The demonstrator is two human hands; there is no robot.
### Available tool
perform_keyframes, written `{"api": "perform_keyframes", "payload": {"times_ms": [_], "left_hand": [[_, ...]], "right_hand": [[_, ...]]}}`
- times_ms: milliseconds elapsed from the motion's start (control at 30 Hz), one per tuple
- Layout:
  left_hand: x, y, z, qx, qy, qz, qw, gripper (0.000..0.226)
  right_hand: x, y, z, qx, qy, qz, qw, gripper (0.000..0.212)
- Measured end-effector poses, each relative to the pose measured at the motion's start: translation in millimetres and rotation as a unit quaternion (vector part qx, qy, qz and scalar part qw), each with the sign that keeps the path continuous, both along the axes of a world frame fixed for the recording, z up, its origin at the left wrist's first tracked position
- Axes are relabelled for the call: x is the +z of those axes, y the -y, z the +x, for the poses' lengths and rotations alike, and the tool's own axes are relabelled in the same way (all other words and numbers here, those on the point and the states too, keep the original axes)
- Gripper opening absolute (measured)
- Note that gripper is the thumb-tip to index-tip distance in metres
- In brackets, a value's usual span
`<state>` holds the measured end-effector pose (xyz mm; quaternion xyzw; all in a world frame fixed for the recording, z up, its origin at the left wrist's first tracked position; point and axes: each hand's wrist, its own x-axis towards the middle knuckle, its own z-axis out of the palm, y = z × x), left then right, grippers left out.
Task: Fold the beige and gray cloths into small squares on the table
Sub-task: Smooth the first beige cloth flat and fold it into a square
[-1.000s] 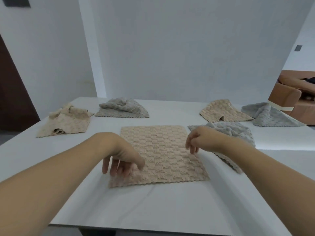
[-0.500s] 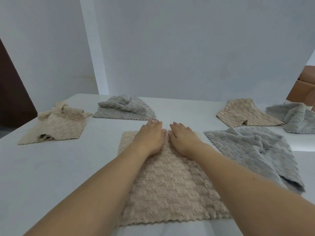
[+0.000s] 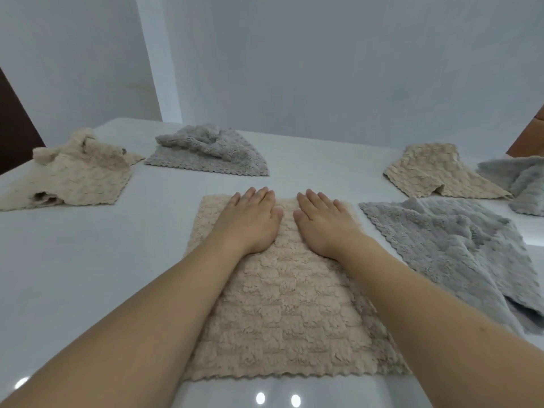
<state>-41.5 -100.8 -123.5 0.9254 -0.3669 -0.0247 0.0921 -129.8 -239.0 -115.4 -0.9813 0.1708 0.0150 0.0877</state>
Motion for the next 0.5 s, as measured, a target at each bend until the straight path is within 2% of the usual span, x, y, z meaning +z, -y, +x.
{"api": "perform_keyframes", "payload": {"times_ms": [400,500], "left_hand": [[-5.3,-63.8,31.8,0.058,-0.006,0.022,0.998,0.062],[5.0,-58.7,25.9,0.08,0.016,0.076,0.994,0.062]], "right_hand": [[1.5,35.8,-39.4,-0.056,-0.03,-0.011,0.998,0.059],[4.4,31.7,-36.8,-0.066,-0.045,-0.02,0.997,0.06]]}}
